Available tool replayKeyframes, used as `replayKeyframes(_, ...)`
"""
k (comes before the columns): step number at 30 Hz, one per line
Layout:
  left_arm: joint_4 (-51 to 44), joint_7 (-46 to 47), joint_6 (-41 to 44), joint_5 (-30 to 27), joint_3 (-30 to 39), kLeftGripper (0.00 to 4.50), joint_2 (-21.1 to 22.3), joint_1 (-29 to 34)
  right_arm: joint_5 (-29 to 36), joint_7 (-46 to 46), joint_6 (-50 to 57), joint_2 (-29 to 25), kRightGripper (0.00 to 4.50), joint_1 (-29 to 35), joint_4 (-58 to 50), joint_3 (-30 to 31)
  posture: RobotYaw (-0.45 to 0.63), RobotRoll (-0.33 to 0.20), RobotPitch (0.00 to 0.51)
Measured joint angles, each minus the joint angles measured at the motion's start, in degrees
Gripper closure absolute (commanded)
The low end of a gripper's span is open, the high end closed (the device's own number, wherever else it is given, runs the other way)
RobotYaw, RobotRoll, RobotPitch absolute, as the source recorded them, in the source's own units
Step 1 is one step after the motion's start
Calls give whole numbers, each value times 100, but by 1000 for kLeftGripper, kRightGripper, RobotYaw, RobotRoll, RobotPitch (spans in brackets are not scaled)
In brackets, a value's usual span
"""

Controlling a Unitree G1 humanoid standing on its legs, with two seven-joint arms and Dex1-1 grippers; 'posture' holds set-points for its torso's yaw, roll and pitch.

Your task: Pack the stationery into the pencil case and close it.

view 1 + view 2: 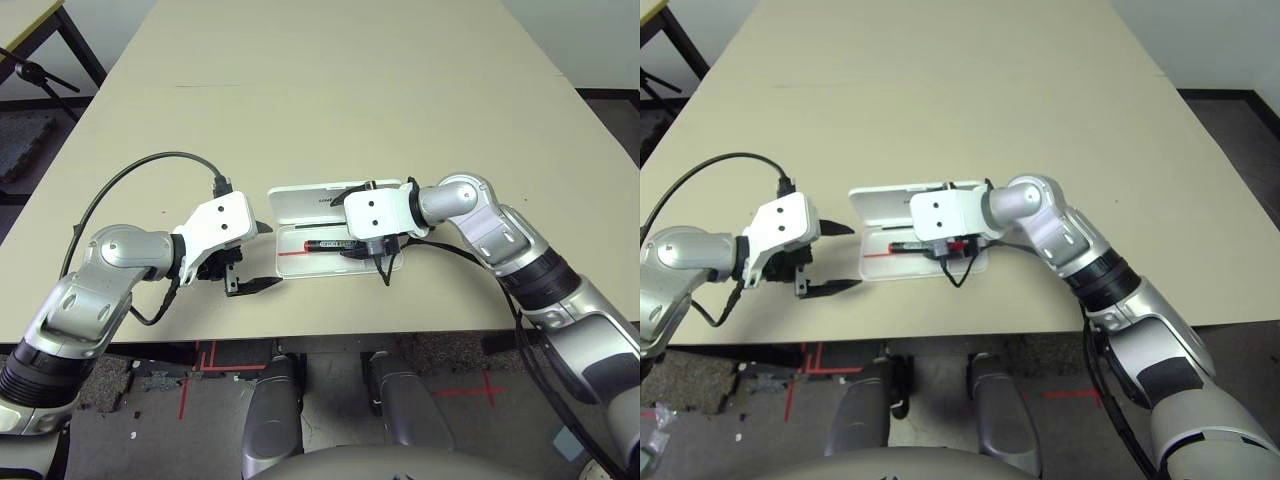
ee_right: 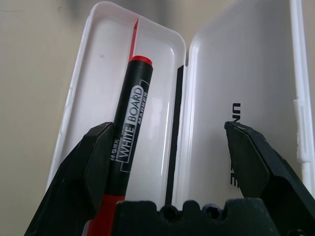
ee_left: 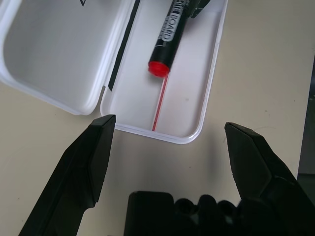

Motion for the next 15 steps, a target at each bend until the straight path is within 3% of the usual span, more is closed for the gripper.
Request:
replayKeyframes(9,-107,31,91,-9,-29,0,-21,-10,-109,-139,-194,172,21,-94,78,-28,36,0,171)
replayKeyframes(15,-182,83,163,-74,-21,0,-48,-9,700,498,795,126,21,100,-481,-198,37,0,172)
